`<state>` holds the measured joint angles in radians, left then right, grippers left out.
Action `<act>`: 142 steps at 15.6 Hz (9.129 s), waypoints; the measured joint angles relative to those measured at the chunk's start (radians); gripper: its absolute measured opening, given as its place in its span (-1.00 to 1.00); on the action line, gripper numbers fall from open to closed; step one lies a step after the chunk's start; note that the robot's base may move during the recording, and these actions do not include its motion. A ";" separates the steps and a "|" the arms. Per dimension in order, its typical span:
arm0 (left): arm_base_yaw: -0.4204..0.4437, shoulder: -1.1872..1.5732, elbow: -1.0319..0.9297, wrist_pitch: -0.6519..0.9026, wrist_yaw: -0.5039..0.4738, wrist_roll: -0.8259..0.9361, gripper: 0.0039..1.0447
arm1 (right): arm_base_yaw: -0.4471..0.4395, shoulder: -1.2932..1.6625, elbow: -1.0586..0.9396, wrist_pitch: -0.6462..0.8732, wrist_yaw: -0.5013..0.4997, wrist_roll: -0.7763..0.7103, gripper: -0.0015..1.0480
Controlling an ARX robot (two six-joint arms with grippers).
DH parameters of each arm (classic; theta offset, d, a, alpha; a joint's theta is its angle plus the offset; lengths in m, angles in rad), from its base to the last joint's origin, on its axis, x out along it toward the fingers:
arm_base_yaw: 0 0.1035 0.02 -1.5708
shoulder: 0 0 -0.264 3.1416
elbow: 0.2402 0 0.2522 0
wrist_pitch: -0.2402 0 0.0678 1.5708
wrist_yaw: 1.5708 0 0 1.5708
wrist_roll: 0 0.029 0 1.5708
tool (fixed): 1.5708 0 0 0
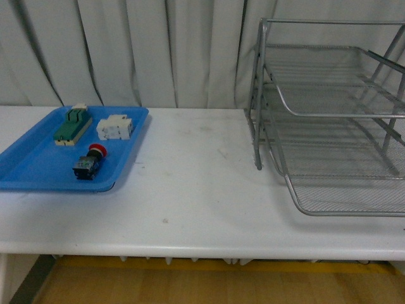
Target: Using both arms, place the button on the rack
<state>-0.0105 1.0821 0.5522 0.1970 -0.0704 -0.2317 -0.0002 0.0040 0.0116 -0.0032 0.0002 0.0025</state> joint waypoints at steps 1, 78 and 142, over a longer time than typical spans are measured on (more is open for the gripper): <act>0.000 0.119 0.053 0.039 0.019 0.019 0.88 | 0.000 0.000 0.000 0.000 0.000 0.000 0.87; -0.190 0.301 0.060 -0.009 0.068 0.199 -0.32 | 0.000 0.000 0.000 -0.001 0.003 0.000 0.87; 0.009 -0.901 -0.543 -0.016 0.071 0.218 -0.97 | 0.000 0.000 0.000 0.000 0.000 0.000 0.87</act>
<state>-0.0017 0.1814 0.0090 0.1810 0.0002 -0.0139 -0.0002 0.0040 0.0116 -0.0036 0.0006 0.0025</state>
